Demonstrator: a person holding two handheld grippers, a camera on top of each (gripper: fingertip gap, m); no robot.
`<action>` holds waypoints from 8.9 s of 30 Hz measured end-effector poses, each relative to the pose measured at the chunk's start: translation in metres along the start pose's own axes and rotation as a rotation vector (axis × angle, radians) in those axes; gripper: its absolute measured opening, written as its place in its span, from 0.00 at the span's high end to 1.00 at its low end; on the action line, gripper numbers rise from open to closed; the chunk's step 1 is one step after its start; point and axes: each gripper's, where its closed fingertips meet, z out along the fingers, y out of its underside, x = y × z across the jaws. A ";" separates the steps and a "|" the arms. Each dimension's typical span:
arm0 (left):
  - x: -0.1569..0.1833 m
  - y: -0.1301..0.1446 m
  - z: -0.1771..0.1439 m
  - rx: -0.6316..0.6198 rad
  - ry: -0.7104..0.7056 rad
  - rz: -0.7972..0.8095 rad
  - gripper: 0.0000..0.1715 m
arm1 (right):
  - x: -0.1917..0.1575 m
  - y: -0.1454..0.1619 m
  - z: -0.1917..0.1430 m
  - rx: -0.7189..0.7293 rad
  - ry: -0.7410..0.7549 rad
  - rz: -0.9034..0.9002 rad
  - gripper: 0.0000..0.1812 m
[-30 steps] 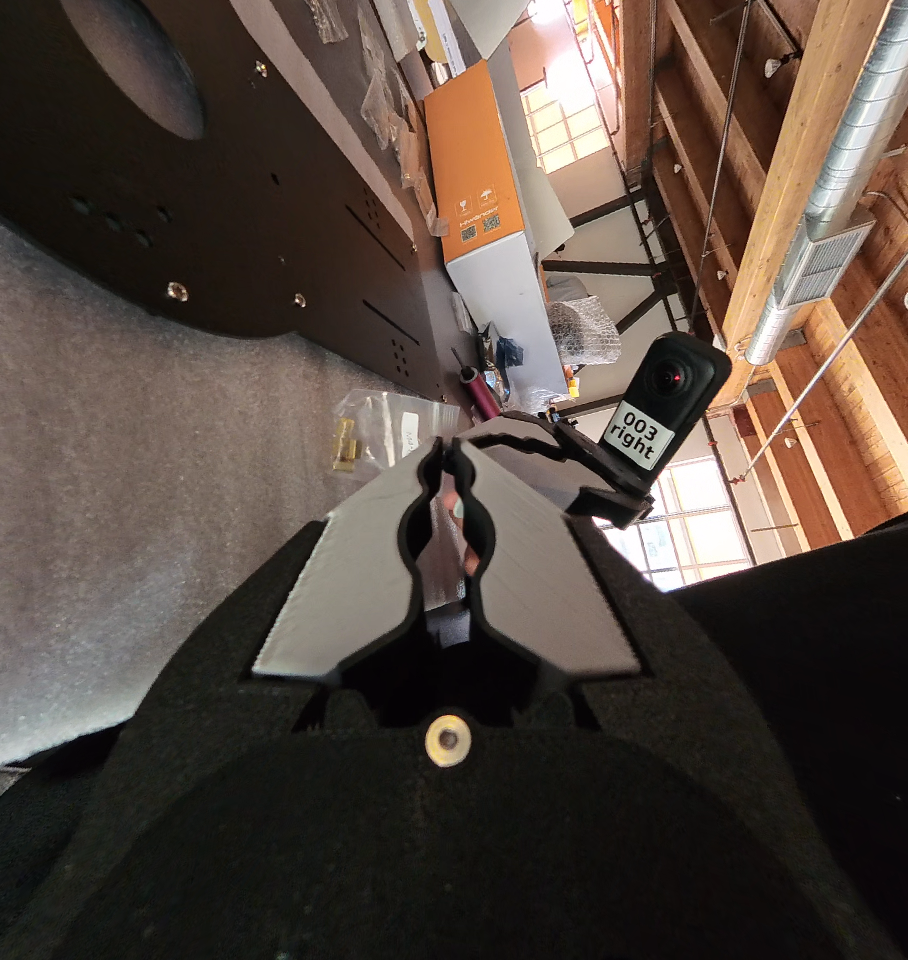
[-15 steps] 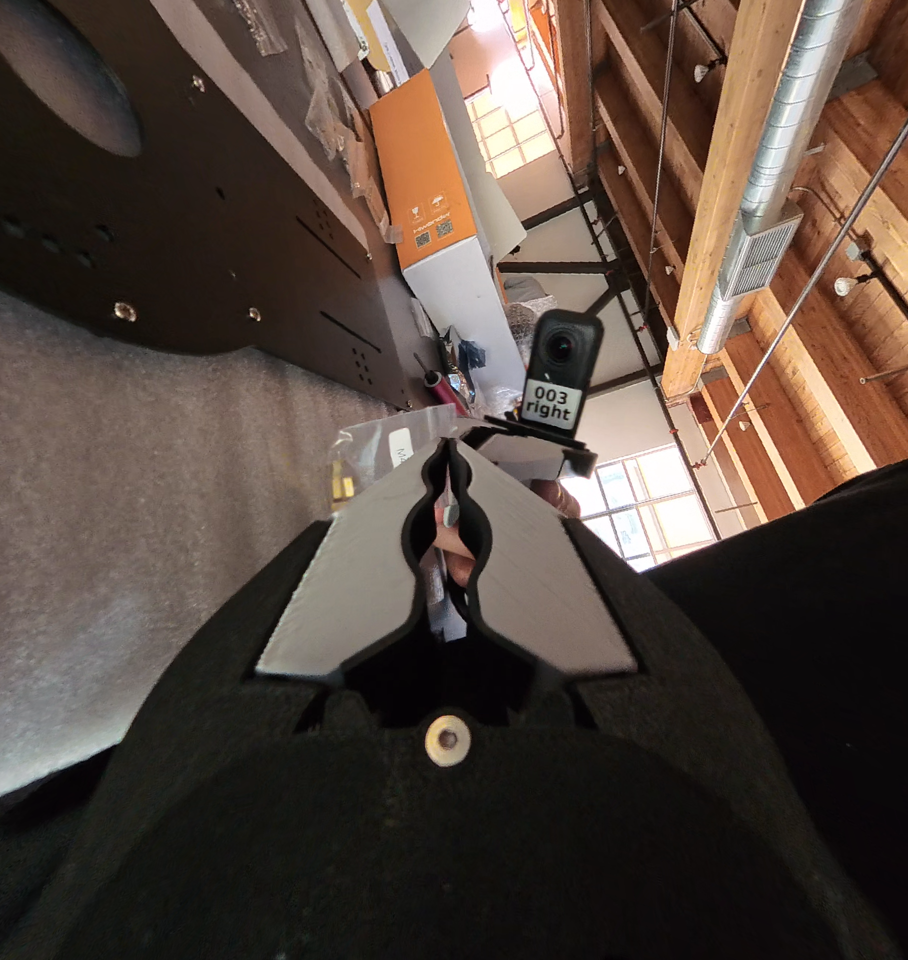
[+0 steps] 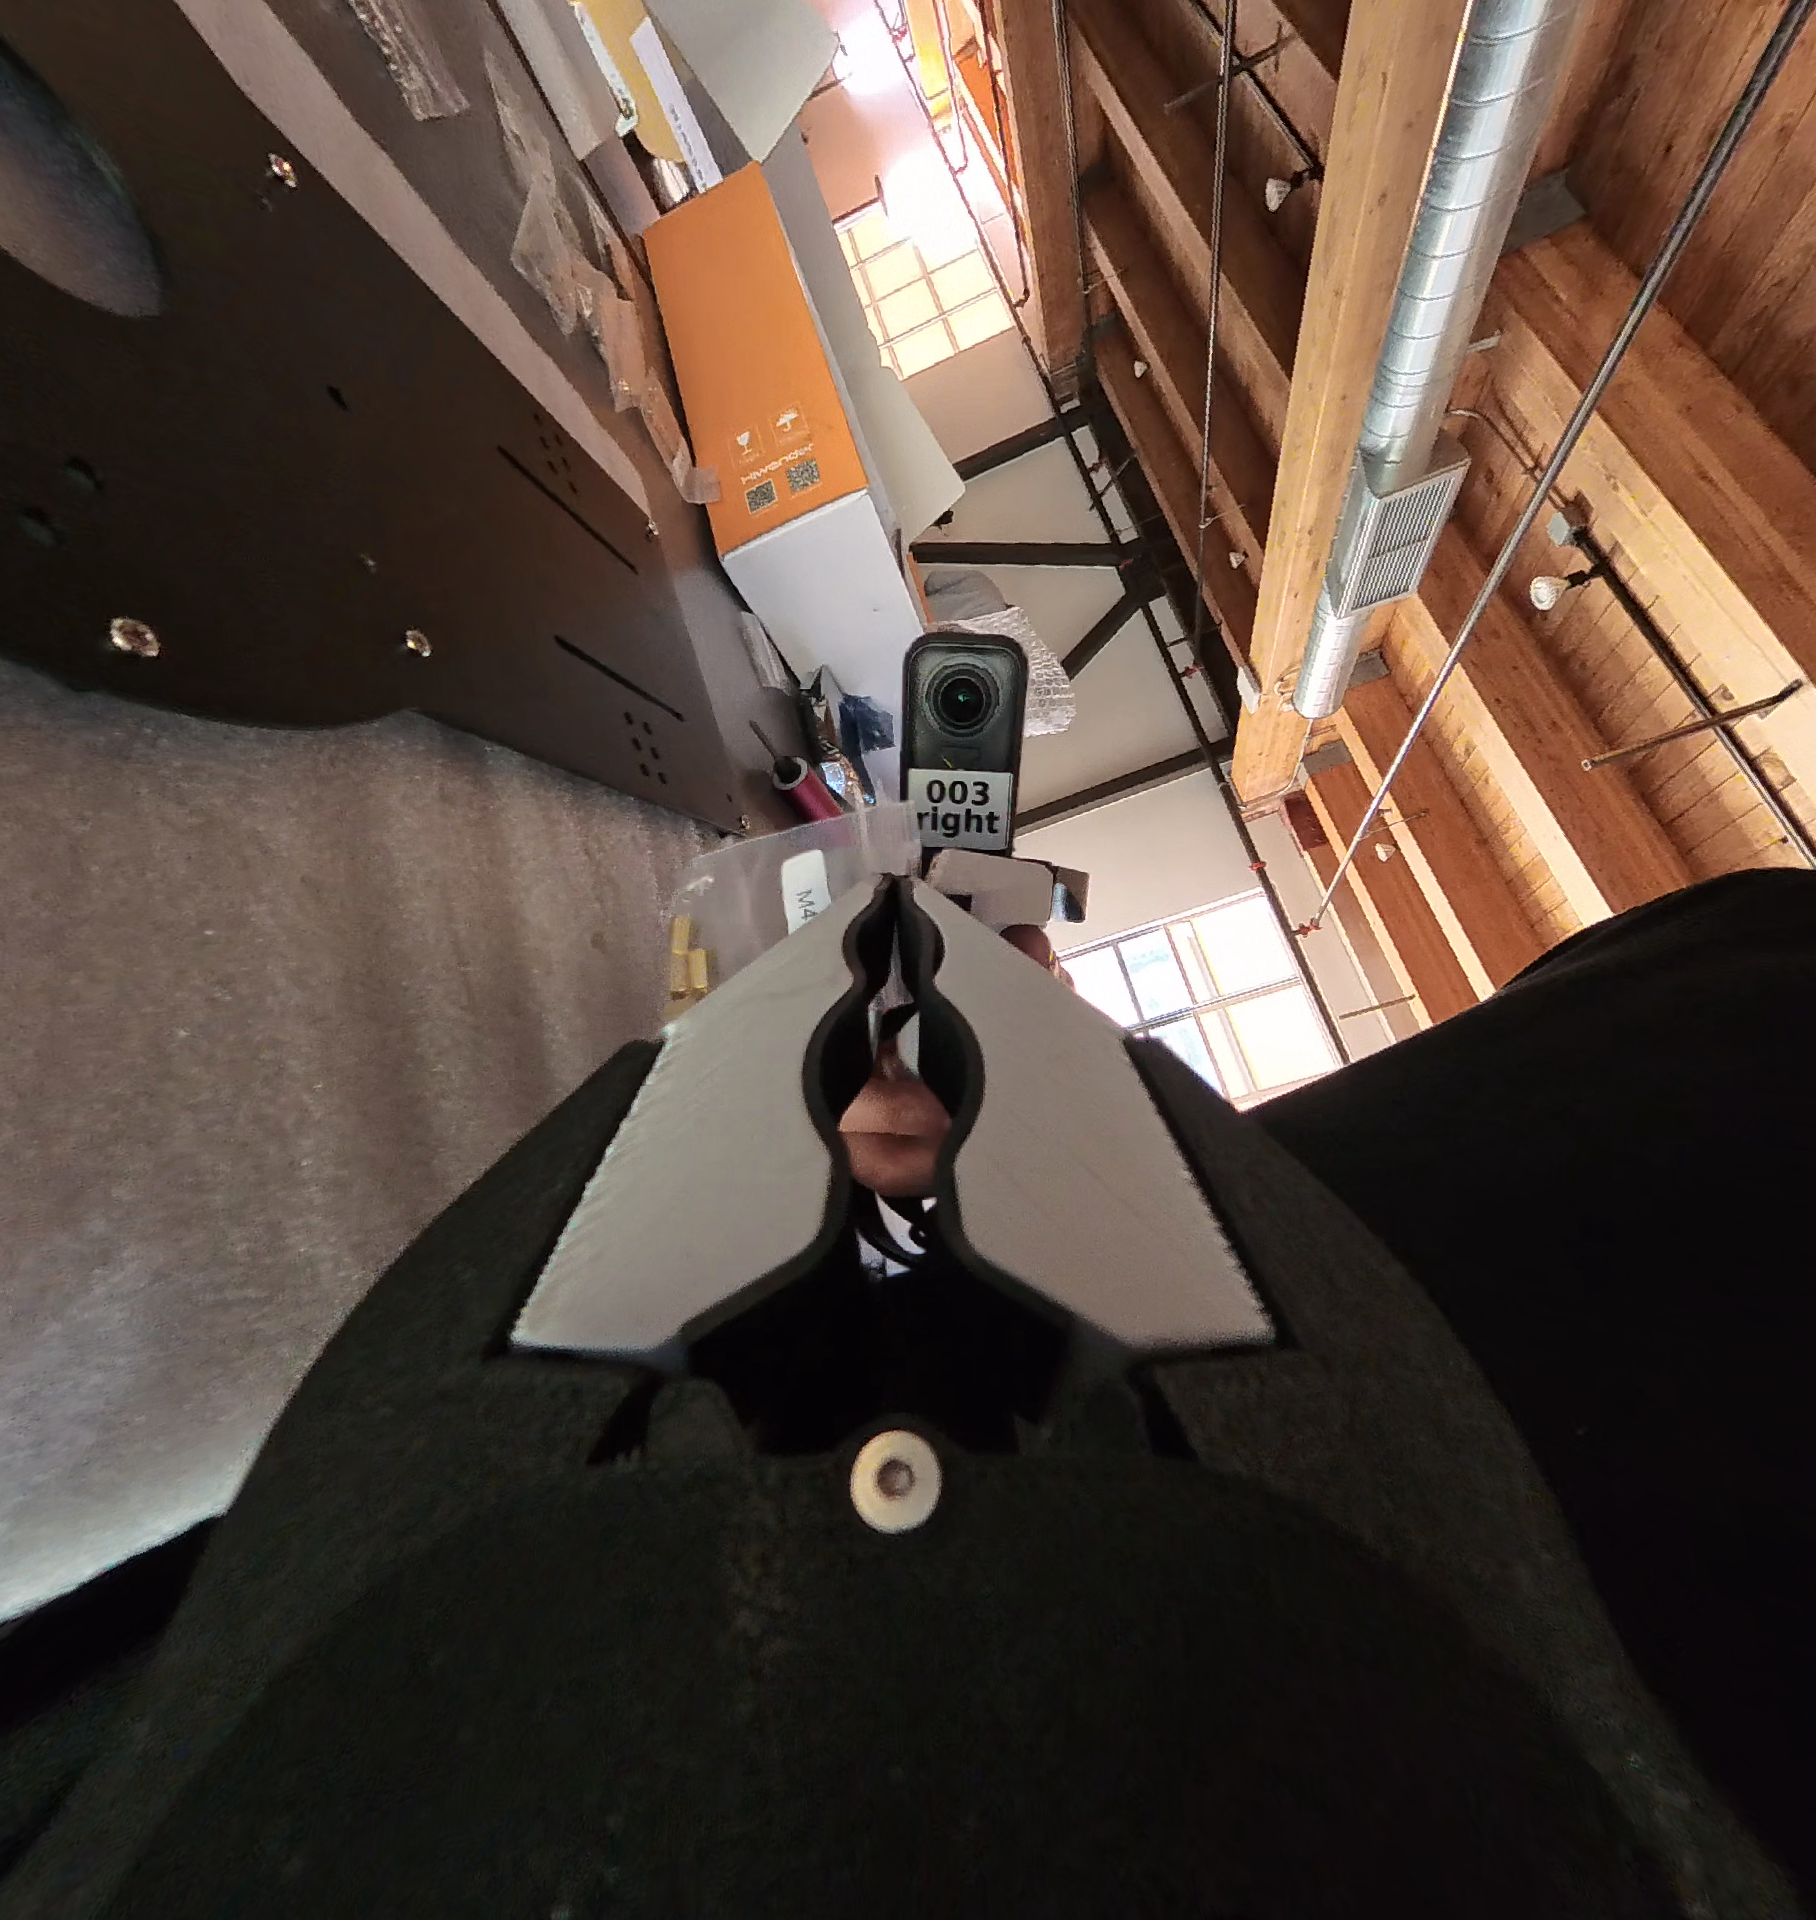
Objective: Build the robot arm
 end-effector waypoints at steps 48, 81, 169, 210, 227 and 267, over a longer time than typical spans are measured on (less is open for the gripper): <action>-0.047 0.057 0.013 -0.478 -0.419 0.532 1.00 | 0.041 0.064 -0.062 -0.366 0.557 -0.302 0.86; -0.045 0.062 0.018 -0.467 -0.406 0.522 0.95 | 0.043 0.041 -0.042 -0.220 0.480 -0.218 0.93; -0.006 0.037 0.021 -0.277 -0.096 0.293 1.00 | 0.013 0.015 -0.034 -0.074 0.226 0.002 1.00; -0.011 0.034 0.026 -0.313 -0.249 0.529 1.00 | 0.018 0.008 -0.034 -0.041 0.161 0.116 0.99; 0.011 0.024 0.025 -0.187 -0.077 0.301 1.00 | -0.005 -0.001 -0.034 0.041 -0.052 0.230 1.00; 0.008 0.032 0.024 -0.280 -0.012 0.262 0.91 | 0.001 0.007 -0.031 -0.039 0.134 0.002 1.00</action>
